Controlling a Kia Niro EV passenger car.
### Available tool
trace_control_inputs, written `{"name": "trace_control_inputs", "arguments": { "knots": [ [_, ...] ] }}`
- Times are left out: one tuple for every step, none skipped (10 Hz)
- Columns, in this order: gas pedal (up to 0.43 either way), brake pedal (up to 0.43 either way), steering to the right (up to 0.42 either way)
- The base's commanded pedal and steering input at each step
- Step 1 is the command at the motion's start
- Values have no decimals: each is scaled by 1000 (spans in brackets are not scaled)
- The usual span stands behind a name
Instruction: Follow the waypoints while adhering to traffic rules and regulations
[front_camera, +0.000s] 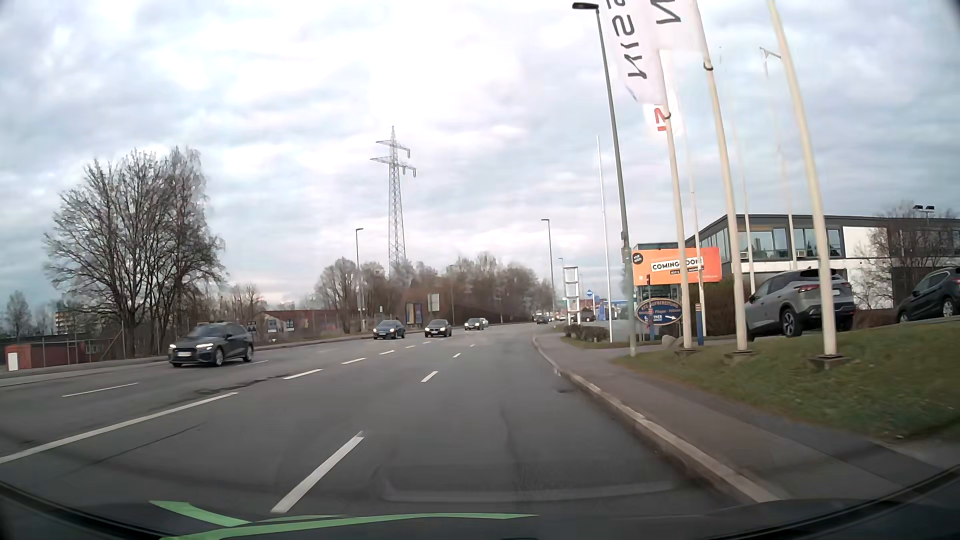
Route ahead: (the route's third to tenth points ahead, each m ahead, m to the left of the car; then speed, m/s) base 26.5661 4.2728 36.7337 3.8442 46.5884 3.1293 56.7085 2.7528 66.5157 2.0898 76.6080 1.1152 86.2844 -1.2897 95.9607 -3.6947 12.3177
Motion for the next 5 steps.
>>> {"name": "trace_control_inputs", "arguments": {
  "knots": [
    [67,0,7],
    [67,0,7],
    [67,0,7],
    [79,0,8],
    [79,0,9]
  ]
}}
